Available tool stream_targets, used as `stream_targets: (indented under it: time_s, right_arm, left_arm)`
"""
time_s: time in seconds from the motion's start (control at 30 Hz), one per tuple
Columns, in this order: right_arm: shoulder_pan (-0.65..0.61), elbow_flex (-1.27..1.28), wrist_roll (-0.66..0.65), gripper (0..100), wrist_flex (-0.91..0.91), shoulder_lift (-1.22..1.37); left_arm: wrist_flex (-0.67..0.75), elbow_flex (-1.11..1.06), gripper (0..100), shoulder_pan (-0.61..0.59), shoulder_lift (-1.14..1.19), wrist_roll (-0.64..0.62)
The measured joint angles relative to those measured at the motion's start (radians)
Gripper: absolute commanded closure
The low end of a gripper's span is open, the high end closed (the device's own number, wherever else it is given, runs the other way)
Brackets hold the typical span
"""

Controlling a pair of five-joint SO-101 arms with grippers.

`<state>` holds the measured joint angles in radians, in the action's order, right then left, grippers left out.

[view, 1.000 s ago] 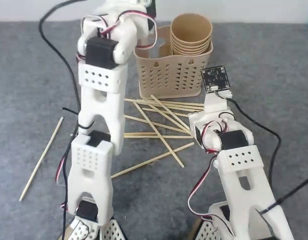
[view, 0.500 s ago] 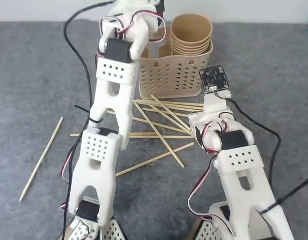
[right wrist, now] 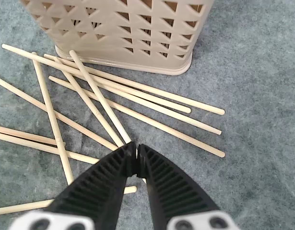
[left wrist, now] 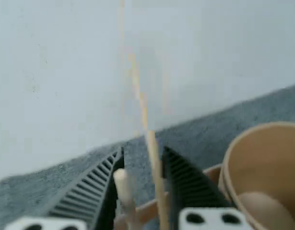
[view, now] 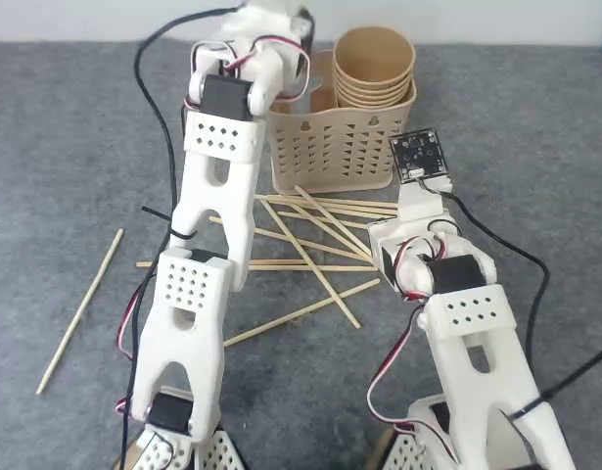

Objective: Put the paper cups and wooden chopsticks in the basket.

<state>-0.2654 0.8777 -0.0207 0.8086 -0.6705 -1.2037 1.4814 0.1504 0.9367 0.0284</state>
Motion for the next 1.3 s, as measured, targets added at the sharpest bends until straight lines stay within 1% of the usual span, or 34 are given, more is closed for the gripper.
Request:
stream_targets:
  time_s: [0.07,0.2,0.3,0.4,0.53,0.63,0.73,0.8,0.9,1.0,1.1,1.23,1.3]
  right_arm:
    - [0.0,0.0,0.0,99.1,0.0,0.0]
    - [0.0,0.0,0.0,99.1,0.0,0.0]
    - [0.0,0.0,0.0,99.1,0.0,0.0]
    - [0.0,0.0,0.0,99.1,0.0,0.0]
    - [0.0,0.0,0.0,99.1,0.0,0.0]
    - [0.0,0.0,0.0,99.1,0.009,0.0]
    - [0.0,0.0,0.0,99.1,0.071,0.0]
    - [0.0,-0.017,0.0,99.1,0.121,0.0]
    - [-0.003,-0.034,0.0,99.1,0.18,0.0]
    - [-0.064,-0.034,-0.006,99.1,0.219,0.0]
    - [-0.14,-0.035,-0.04,98.9,0.235,0.0]
    - [-0.18,-0.035,-0.074,98.9,0.235,0.0]
    - [-0.192,-0.035,-0.081,98.8,0.235,0.0]
  left_arm:
    - [-0.044,0.028,76,0.0,0.0,0.037]
    - [-0.138,0.135,76,-0.002,0.0,0.054]
    - [-0.222,0.149,76,-0.014,-0.008,0.054]
    - [-0.339,0.149,76,-0.043,-0.046,0.054]
    - [-0.496,0.149,76,-0.109,-0.155,0.057]
    - [-0.516,0.149,76,-0.193,-0.232,0.057]
    - [-0.519,0.118,76,-0.282,-0.307,0.055]
    - [-0.519,0.054,76,-0.319,-0.359,0.055]
    - [-0.519,-0.117,76,-0.354,-0.465,0.057]
    - [-0.52,-0.339,76,-0.374,-0.597,0.057]
    - [-0.52,-0.569,76,-0.399,-0.735,0.06]
    - [-0.516,-0.848,76,-0.463,-0.89,0.06]
    - [-0.471,-0.996,76,-0.511,-0.957,0.066]
